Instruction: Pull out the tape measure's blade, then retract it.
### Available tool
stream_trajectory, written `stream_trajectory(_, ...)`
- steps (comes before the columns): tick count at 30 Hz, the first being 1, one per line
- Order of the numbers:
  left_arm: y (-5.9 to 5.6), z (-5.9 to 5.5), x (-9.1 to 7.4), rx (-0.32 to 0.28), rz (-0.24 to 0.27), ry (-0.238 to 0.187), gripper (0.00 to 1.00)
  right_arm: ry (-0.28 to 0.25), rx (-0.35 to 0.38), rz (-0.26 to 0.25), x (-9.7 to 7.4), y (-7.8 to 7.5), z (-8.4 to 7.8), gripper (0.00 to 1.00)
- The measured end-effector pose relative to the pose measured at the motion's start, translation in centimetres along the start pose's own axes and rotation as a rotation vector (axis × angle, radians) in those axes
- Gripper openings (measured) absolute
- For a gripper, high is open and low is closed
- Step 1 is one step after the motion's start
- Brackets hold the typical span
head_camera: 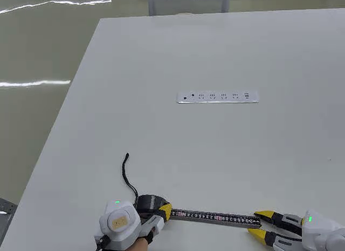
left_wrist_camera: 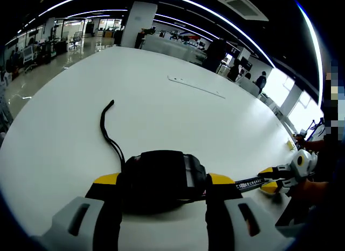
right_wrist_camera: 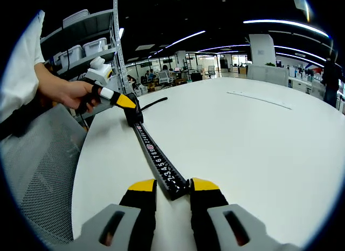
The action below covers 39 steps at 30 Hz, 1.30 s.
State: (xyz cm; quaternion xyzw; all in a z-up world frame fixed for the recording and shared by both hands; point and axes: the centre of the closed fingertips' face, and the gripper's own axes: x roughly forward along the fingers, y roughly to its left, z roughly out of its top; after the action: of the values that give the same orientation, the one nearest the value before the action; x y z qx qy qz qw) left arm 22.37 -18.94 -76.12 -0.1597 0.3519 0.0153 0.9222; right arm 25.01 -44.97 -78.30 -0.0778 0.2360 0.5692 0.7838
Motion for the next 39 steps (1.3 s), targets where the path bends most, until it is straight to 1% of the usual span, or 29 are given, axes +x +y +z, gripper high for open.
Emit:
stream_trajectory(3, -0.03, 0.01, -0.05, -0.001, -0.001, 0.000, 0.60, 0.002, -0.021, 0.004, 0.01, -0.10, -0.04, 0.20)
stream_trajectory(5, -0.01, -0.02, -0.01, -0.003, -0.001, 0.000, 0.60, -0.005, -0.014, 0.007, -0.10, -0.23, -0.04, 0.18)
stream_trajectory(9, 0.04, -0.06, 0.03, -0.006, -0.002, -0.001, 0.60, -0.011, -0.017, 0.032, -0.18, -0.27, -0.20, 0.18)
stream_trajectory(14, 0.04, -0.09, 0.07, -0.008, -0.004, -0.003, 0.60, -0.014, -0.027, 0.072, -0.31, -0.03, 0.14, 0.16)
stream_trajectory(17, 0.08, -0.12, 0.11, -0.009, -0.003, -0.001, 0.60, -0.017, -0.023, 0.082, -0.25, -0.17, -0.06, 0.16)
stream_trajectory(22, -0.02, -0.06, 0.00, -0.010, -0.001, 0.004, 0.59, -0.028, -0.027, 0.078, -0.28, -0.03, 0.09, 0.16)
stream_trajectory(28, 0.00, -0.10, 0.02, -0.010, 0.000, 0.009, 0.58, -0.026, -0.038, 0.082, -0.23, -0.14, -0.05, 0.15)
stream_trajectory(30, 0.01, -0.12, 0.05, -0.013, 0.001, 0.013, 0.58, -0.020, -0.060, 0.088, -0.25, -0.08, -0.05, 0.15)
stream_trajectory(32, -0.04, -0.08, 0.02, -0.012, 0.003, 0.019, 0.58, -0.016, -0.066, 0.091, -0.23, -0.14, -0.15, 0.15)
stream_trajectory(34, -0.04, -0.11, -0.01, -0.014, 0.004, 0.015, 0.58, -0.013, -0.093, 0.096, -0.24, -0.07, -0.08, 0.14)
stream_trajectory(39, -0.01, -0.14, 0.01, -0.021, 0.005, 0.018, 0.58, -0.006, -0.106, 0.104, -0.24, -0.05, -0.10, 0.14)
